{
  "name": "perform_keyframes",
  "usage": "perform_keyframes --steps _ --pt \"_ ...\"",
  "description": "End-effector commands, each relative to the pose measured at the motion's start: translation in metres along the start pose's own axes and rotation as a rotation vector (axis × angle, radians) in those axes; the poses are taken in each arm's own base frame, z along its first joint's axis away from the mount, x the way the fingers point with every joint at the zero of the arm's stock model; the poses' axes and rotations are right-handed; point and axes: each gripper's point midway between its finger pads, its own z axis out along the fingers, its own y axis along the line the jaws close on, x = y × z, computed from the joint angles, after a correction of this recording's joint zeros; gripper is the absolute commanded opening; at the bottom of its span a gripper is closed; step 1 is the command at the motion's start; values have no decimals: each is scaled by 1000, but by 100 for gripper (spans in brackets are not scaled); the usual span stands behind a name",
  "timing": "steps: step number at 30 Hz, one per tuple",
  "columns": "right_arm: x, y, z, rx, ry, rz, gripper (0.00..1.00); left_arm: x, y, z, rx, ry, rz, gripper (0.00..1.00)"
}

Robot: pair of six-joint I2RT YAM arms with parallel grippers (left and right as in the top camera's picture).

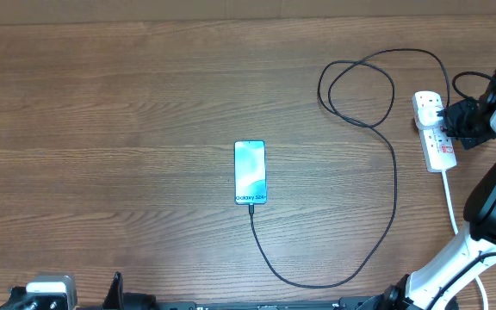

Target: Plug charger to phone and switch on socket

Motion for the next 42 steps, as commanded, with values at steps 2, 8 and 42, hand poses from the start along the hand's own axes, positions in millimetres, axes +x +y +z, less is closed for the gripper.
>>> perform_keyframes --steps 2,8,42 --pt "37 38 12 -65 94 -99 4 0 1 -1 -10 -8 -21 100" --pt "72 41 29 -10 172 -174 4 0 1 -1 -10 -8 -21 100" --pt "142 17 -592 -1068 -1077 -355 4 58 4 -88 -75 -444 -99 99"
